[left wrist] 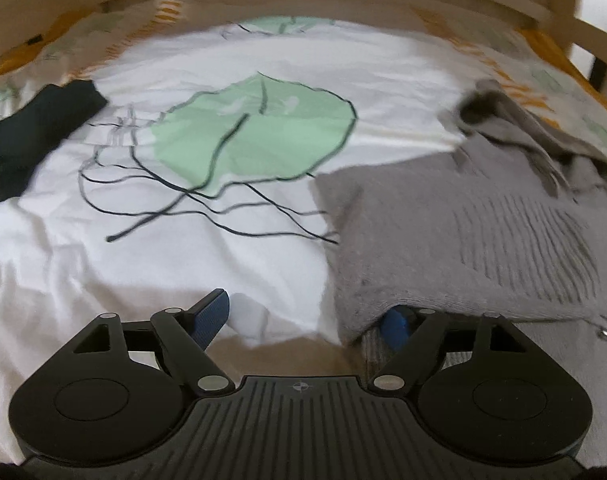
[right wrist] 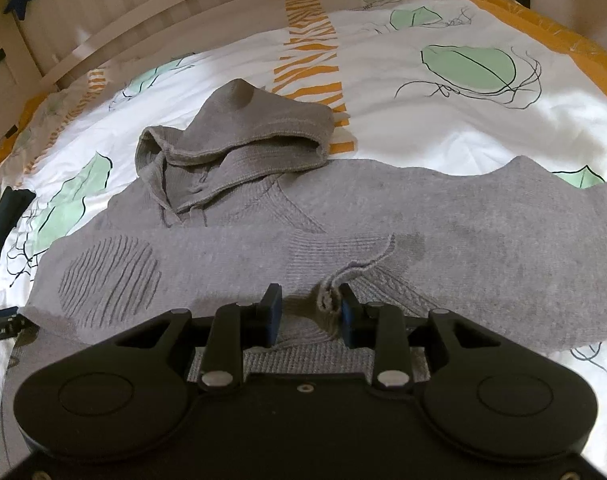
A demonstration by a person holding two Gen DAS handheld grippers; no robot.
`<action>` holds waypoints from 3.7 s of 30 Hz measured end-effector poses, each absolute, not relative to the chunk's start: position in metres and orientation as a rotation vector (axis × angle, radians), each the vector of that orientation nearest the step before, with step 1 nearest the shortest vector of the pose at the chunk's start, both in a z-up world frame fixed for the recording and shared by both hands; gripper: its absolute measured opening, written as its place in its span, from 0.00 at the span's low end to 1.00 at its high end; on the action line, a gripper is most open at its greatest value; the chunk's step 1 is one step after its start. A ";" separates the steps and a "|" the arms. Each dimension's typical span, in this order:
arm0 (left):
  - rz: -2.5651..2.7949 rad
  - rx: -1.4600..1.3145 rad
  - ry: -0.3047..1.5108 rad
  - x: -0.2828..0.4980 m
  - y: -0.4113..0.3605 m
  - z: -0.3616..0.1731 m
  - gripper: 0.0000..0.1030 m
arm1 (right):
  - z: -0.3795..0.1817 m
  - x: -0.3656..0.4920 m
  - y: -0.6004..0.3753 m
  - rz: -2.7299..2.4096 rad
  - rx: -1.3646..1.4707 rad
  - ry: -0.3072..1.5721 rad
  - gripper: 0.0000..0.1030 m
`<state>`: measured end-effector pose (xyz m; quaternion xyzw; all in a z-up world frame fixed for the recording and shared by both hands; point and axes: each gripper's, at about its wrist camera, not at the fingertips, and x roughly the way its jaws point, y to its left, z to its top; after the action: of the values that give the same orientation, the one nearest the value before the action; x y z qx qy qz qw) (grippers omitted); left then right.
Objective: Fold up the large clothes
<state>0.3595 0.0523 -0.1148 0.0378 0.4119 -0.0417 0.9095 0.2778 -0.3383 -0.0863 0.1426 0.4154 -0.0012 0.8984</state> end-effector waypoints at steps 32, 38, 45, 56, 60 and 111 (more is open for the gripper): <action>-0.010 0.090 0.687 0.381 0.036 -0.083 0.69 | -0.075 0.274 -0.347 -0.020 0.305 0.853 0.72; -0.013 0.086 0.728 0.391 0.036 -0.100 0.69 | -0.078 0.273 -0.345 -0.022 0.298 0.850 0.72; -0.048 0.158 0.822 0.378 0.030 -0.120 0.72 | -0.086 0.275 -0.344 -0.029 0.287 0.877 0.72; -0.041 0.091 0.811 0.365 0.031 -0.088 0.71 | -0.076 0.263 -0.373 -0.088 0.344 0.856 0.74; -0.117 0.043 0.770 0.356 0.022 -0.070 0.71 | -0.065 0.251 -0.404 -0.146 0.422 0.829 0.77; -0.321 0.022 0.871 0.352 -0.017 -0.072 0.86 | 0.055 0.243 -0.464 -0.278 0.309 0.547 0.12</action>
<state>0.3515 -0.0173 -0.0718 0.0105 0.4199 -0.1548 0.8942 0.2429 -0.4637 0.0553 0.1513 0.2682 -0.1365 0.9416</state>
